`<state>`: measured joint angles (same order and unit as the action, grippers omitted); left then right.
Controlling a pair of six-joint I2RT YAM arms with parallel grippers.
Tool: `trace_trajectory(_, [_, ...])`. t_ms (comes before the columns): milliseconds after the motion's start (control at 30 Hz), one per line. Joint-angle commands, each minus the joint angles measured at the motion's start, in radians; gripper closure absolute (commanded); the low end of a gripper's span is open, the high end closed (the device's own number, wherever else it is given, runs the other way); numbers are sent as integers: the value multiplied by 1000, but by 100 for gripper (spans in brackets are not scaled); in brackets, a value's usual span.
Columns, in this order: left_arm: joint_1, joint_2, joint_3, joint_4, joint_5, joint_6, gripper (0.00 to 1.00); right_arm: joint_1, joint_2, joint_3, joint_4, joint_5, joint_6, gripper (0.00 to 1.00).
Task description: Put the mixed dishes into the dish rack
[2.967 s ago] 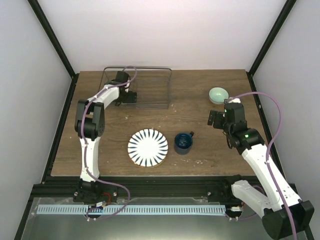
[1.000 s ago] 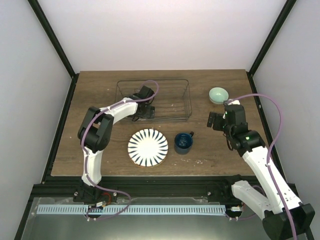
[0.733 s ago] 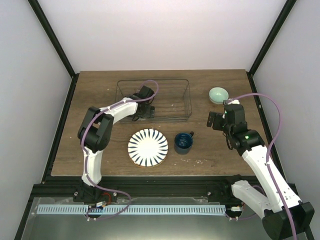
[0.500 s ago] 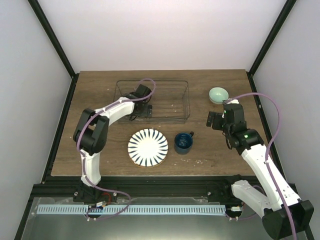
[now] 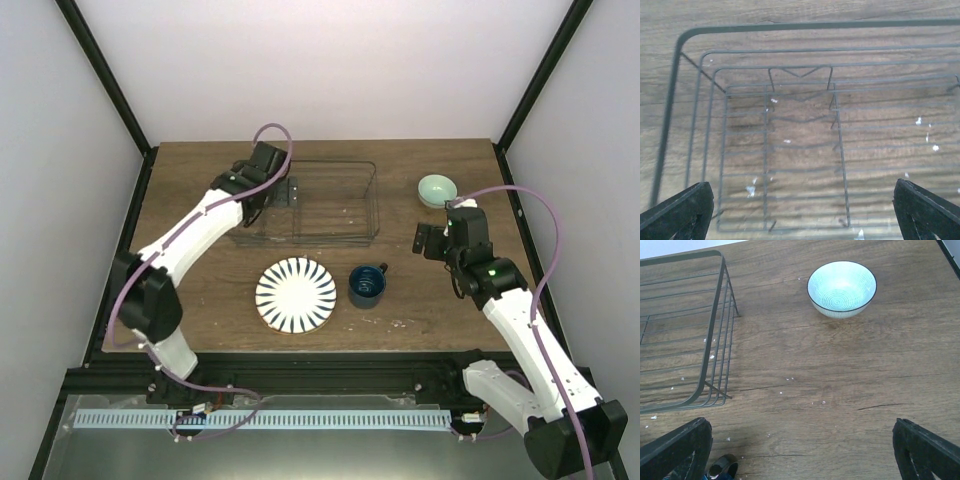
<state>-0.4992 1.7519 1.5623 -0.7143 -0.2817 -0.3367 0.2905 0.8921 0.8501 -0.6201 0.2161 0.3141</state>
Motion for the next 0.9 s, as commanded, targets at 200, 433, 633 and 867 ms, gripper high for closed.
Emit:
trace_trajectory(200, [-137,-486,-450,-64,-99,-42,0,9,16,29,3,-103,-49,1])
trace_trajectory(433, [-193,-744,-718,-99,-3,-203,0,12,39,75,-39,-183,-37,10])
trace_trajectory(633, [-291,-716,-797,-142,-48,-324,0,19,49,112,-95,-194,-23,11])
trace_trajectory(867, [-302,-707,-845,-109,-42,-362,0,22,53,132,-148,-192,18,8])
